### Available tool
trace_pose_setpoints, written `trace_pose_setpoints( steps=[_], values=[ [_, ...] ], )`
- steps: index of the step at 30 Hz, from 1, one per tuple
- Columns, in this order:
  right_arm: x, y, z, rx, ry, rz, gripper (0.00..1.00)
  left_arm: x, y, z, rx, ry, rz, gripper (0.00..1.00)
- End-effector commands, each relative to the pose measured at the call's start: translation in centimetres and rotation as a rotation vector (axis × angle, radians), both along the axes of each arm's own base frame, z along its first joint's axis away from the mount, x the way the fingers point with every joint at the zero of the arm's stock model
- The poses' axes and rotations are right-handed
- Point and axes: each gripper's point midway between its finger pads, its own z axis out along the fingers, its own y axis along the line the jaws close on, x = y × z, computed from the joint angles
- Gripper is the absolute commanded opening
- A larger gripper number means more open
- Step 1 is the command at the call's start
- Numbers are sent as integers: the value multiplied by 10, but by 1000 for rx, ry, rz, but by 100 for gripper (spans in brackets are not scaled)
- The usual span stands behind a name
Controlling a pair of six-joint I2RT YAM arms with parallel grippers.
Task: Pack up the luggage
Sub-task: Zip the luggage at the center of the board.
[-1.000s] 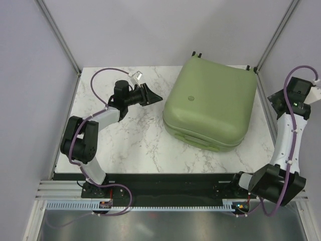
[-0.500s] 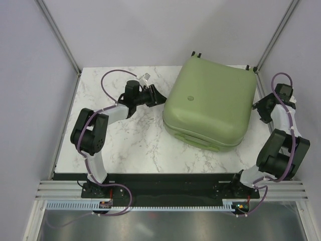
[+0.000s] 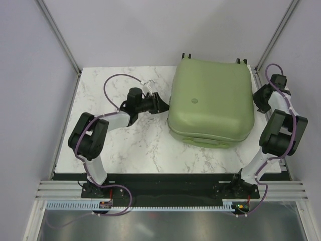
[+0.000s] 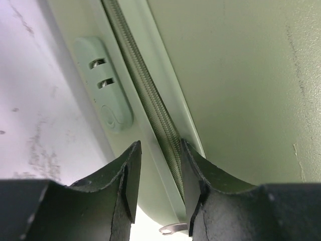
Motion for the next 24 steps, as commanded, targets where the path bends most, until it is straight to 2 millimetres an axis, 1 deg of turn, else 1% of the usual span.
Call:
trace_pose_setpoints(
  steps=[1, 2, 4, 6, 7, 8, 9, 10, 11, 12, 13, 14, 15, 16, 17, 18, 19, 20, 21, 24],
  values=[
    [32, 61, 13, 116, -74, 190, 67, -77, -63, 48, -105, -114, -326, 44],
    [36, 63, 15, 115, -80, 200, 66, -80, -64, 48, -105, -111, -332, 44],
    [38, 68, 11, 124, -73, 229, 66, -89, -68, 49, -106, -115, -351, 44],
    [39, 71, 9, 134, -69, 241, 66, -93, -67, 47, -101, -116, -362, 44],
    [40, 72, 9, 138, -71, 246, 67, -91, -59, 45, -85, -127, -347, 44],
    [39, 73, 10, 143, -73, 253, 67, -87, -53, 39, -65, -112, -319, 44],
    [38, 74, 10, 146, -71, 257, 67, -85, -46, 39, -64, -119, -306, 45],
    [36, 75, 10, 147, -67, 266, 67, -85, -30, 34, -63, -113, -292, 45],
    [35, 75, 11, 147, -67, 272, 67, -85, -22, 34, -69, -125, -292, 47],
    [34, 76, 12, 149, -67, 279, 67, -84, -7, 29, -73, -154, -284, 50],
    [33, 77, 12, 145, -67, 292, 67, -95, -3, 37, -101, -194, -350, 52],
    [31, 78, 13, 147, -67, 298, 67, -99, 1, 40, -118, -233, -389, 53],
    [29, 78, 13, 145, -66, 303, 67, -104, 4, 40, -125, -255, -436, 55],
    [28, 79, 12, 146, -61, 304, 67, -118, 4, 41, -147, -249, -522, 57],
    [26, 79, 10, 147, -56, 308, 67, -122, 4, 40, -152, -244, -543, 58],
    [26, 81, 10, 152, -56, 312, 67, -125, 4, 44, -159, -275, -555, 60],
    [25, 82, 10, 157, -56, 317, 67, -134, 4, 38, -159, -277, -568, 61],
    [25, 83, 11, 160, -59, 323, 67, -139, 5, 42, -160, -304, -571, 61],
    [25, 84, 12, 165, -58, 324, 68, -145, 6, 38, -155, -312, -587, 62],
    [27, 84, 17, 164, -70, 335, 67, -150, 9, 30, -146, -301, -594, 61]
  ],
)
